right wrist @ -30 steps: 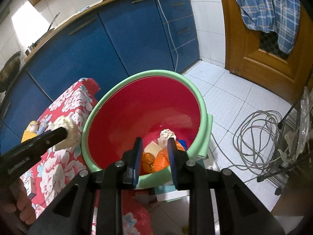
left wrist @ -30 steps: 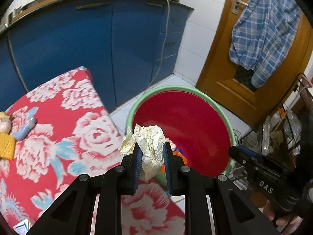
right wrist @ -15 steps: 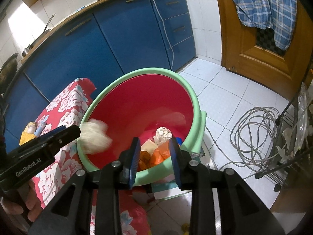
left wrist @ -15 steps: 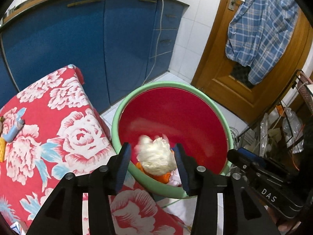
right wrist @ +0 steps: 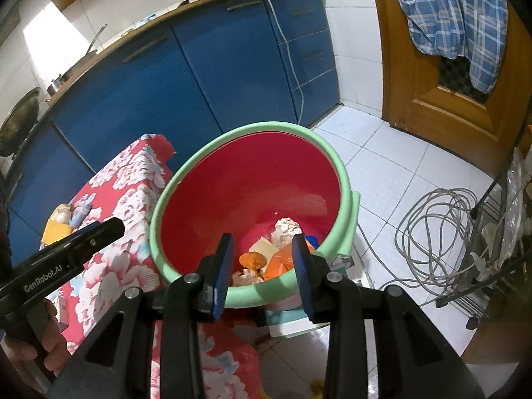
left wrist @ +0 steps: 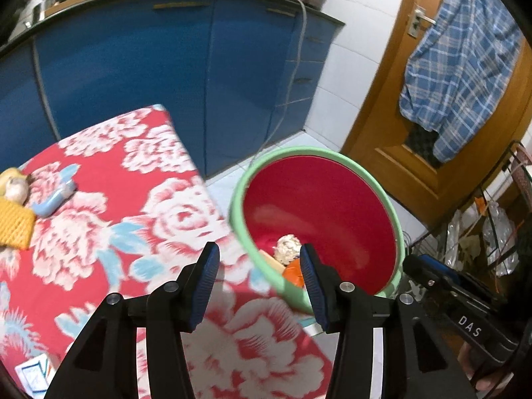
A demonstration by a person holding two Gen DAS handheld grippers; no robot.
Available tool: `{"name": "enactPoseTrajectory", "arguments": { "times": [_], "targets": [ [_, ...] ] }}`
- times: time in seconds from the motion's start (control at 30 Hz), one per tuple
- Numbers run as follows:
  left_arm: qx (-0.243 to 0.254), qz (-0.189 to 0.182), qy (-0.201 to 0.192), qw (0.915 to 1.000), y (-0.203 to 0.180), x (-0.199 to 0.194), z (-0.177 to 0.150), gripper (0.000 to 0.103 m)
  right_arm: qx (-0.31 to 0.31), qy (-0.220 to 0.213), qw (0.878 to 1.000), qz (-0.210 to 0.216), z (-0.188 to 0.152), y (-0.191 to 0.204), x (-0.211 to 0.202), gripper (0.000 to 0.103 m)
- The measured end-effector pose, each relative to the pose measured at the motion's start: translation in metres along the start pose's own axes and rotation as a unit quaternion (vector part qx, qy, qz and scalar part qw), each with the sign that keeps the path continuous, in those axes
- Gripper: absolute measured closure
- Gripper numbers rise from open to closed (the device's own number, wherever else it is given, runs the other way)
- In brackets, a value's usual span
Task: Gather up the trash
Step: 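Move both tools back over the table toward the white medicine box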
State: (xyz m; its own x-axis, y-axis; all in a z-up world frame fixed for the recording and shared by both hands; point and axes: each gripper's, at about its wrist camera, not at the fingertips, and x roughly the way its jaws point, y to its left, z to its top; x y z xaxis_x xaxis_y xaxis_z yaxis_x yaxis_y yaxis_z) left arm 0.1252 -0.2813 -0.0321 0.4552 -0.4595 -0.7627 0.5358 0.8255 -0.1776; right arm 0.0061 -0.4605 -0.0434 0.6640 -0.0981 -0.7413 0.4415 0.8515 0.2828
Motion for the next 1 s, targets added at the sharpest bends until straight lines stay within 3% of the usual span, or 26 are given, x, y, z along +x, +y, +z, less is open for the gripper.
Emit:
{"name": "enactPoseTrajectory", "arguments": {
  "times": [0.6,1.0],
  "targets": [
    [-0.065,0.068,-0.017,0.9954,0.076,-0.065,-0.037,0.049,-0.049,0.002,0.998,0.041,-0.020,0.057,-0.018,0.060],
    [-0.125,0.131,-0.013,0.9834,0.145,-0.088,-0.065,0.047,-0.073,0.007,0.996,0.059,-0.033,0.083,-0.027,0.059]
  ]
}}
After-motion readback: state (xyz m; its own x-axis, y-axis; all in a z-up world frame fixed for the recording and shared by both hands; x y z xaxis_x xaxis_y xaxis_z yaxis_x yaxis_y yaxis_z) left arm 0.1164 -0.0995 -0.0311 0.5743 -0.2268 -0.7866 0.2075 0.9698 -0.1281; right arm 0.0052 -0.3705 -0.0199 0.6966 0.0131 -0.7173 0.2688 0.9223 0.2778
